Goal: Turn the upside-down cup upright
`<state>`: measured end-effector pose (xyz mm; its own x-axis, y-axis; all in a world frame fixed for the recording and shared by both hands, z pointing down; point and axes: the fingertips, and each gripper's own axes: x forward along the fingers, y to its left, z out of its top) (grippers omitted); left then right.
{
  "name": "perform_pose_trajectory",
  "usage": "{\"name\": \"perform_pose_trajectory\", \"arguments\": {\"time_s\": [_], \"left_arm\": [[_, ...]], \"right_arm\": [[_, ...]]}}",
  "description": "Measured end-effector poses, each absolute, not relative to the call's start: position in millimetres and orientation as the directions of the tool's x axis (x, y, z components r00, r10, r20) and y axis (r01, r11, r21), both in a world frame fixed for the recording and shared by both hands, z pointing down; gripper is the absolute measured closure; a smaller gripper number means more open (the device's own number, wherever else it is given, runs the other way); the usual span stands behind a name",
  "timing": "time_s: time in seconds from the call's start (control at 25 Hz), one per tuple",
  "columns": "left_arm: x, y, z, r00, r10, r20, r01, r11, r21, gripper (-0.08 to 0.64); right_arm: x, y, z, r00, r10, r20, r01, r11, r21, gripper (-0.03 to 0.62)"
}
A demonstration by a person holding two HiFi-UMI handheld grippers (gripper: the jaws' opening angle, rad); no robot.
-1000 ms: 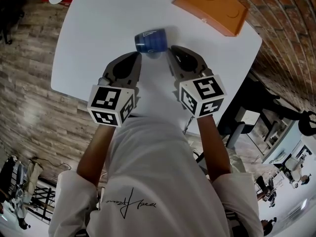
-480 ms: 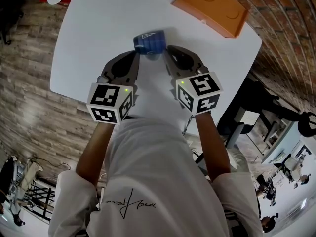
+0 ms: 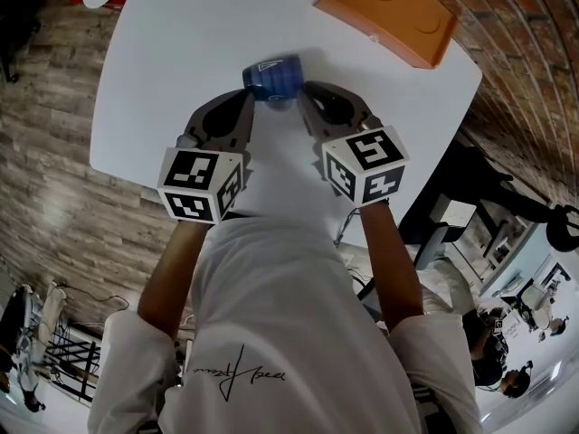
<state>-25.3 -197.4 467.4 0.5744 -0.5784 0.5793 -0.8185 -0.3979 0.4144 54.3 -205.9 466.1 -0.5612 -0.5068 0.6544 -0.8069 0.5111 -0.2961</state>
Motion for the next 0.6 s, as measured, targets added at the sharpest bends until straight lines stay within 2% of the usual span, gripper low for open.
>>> {"name": "perform_pose_trajectory", "arguments": {"time_s": [0.6], "left_arm": [[-26,-199,478,0.565,-0.57,0.597,-0.825,-0.381,0.417,0.551]], "right_arm": [[52,-203,468,-0.628,-0.462,0.627,-0.77,0.487,-0.413,0.569]]}}
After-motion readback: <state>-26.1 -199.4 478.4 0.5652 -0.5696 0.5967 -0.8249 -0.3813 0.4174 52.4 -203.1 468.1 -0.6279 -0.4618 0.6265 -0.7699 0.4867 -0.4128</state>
